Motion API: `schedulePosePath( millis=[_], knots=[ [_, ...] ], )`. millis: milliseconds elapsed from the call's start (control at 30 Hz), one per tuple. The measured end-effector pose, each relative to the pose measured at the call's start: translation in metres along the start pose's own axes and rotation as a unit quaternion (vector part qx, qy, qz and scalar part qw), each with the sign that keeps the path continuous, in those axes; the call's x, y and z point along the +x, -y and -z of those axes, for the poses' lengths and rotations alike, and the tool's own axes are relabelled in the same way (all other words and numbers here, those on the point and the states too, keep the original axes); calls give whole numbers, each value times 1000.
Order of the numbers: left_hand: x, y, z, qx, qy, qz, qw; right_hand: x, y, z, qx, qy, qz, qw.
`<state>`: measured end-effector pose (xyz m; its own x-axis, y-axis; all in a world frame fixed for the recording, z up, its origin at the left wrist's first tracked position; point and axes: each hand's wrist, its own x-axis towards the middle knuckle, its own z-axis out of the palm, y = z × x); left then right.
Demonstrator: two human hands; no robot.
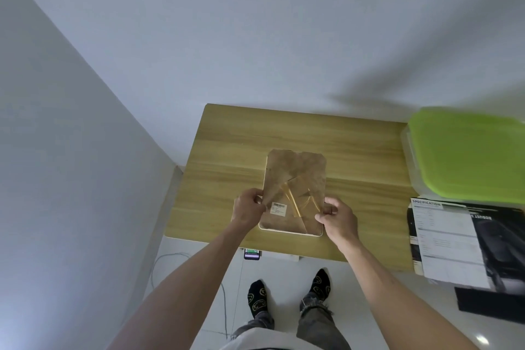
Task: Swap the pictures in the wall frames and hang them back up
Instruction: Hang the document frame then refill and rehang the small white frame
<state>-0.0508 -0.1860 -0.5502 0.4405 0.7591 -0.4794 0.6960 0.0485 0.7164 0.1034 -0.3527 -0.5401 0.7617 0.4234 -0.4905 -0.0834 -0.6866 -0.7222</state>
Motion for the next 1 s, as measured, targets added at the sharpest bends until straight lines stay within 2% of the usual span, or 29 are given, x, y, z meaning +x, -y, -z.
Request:
schedulePosePath(
  millis=[367,567,767,1000],
  knots=[
    [6,9,1,27,3,-27,999,-4,-1,-11,8,-46,-19,999],
    [15,8,-1,45,-3,-3,999,0,0,-11,11,-38,-34,999],
    [19,17,-8,75,2,-19,997,1,-3,-15,-37,-33,-11,999],
    [17,5,-5,123,19,-18,992,6,4,-15,-150,8,17,988]
  ],
)
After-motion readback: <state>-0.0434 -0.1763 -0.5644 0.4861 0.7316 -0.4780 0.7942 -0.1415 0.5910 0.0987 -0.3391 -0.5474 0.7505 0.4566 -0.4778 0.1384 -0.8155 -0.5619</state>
